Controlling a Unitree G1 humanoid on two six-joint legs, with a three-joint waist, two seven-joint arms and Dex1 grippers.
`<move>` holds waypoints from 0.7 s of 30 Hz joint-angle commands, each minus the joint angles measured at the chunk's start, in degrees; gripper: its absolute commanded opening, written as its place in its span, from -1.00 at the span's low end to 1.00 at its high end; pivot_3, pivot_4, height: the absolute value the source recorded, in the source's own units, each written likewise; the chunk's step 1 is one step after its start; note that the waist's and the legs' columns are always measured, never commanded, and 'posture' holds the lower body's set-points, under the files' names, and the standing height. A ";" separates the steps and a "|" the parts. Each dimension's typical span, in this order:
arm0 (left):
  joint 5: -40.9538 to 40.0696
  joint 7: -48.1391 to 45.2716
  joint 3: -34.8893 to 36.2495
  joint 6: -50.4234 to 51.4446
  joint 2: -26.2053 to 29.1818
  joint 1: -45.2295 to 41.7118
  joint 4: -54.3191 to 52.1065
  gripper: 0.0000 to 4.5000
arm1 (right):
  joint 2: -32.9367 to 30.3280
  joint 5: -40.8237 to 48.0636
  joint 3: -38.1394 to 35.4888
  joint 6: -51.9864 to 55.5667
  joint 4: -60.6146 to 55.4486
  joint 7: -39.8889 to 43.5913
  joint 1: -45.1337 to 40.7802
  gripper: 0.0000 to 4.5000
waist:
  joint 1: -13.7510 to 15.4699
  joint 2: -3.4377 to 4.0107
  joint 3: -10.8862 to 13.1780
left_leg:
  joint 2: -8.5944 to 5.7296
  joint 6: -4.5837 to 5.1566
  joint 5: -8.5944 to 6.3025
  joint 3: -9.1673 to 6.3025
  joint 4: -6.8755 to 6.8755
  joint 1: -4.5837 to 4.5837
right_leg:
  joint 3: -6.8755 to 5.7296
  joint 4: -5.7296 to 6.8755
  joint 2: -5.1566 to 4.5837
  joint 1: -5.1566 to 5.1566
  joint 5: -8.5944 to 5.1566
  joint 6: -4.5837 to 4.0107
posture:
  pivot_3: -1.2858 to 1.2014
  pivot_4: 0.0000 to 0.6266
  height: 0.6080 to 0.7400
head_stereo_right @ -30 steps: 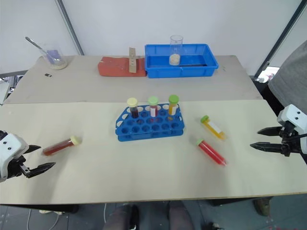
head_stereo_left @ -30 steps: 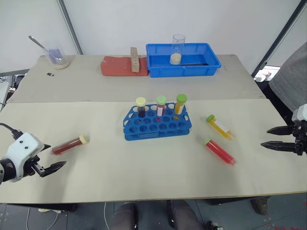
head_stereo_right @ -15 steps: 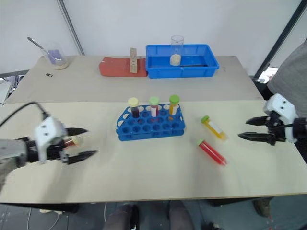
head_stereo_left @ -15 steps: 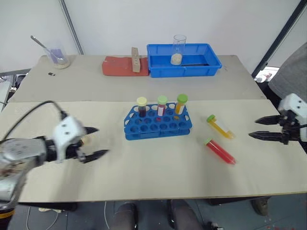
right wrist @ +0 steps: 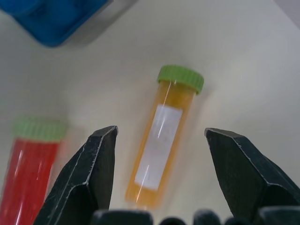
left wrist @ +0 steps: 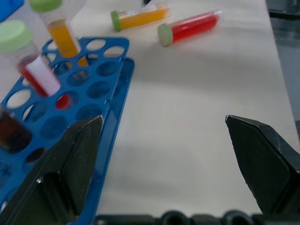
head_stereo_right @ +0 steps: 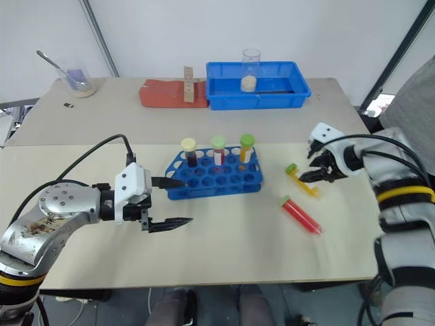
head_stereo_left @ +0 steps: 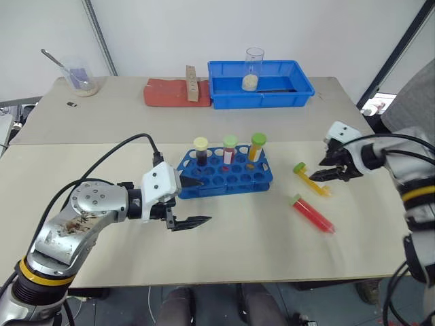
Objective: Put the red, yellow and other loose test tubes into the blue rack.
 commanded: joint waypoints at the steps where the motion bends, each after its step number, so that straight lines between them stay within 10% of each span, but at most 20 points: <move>1: -0.04 1.79 -0.41 -2.18 -2.19 -0.78 -2.55 0.99 | 2.50 -3.57 1.32 -2.34 9.30 -1.53 -5.17 0.49 | 0.11 0.00 0.00 | -0.01 0.00 0.00 -0.01 0.00 -0.02 | -0.01 0.00 -0.01 0.00 0.00 0.00 | 0.03 -0.52 1.00; 7: -1.71 2.30 -0.43 -4.10 -5.82 0.83 -3.01 0.99 | 7.17 -6.99 2.42 -5.44 21.39 -2.85 -10.70 0.49 | -0.01 0.00 0.00 | -0.02 0.00 0.00 -0.04 0.03 -0.01 | -0.01 0.02 -0.02 0.01 0.04 0.01 | 0.03 -0.52 1.00; 14: -4.58 0.31 1.03 -9.41 -9.19 3.06 -2.02 1.00 | 9.28 -8.81 1.71 -6.93 27.18 -4.13 -12.59 -0.50 | -0.10 0.02 -0.01 | -0.02 0.00 0.00 -0.05 0.03 0.01 | -0.01 0.05 -0.01 0.01 0.04 0.00 | 0.03 -0.52 1.00; 21: -6.72 -1.71 1.68 -12.64 -11.52 2.87 1.38 1.00 | 8.59 -8.02 -0.16 -7.29 26.63 -3.38 -13.05 -0.58 | -0.13 0.02 -0.01 | -0.02 0.00 0.00 -0.05 0.04 0.07 | -0.01 0.07 -0.01 0.06 0.04 0.00 | 0.03 -0.52 1.00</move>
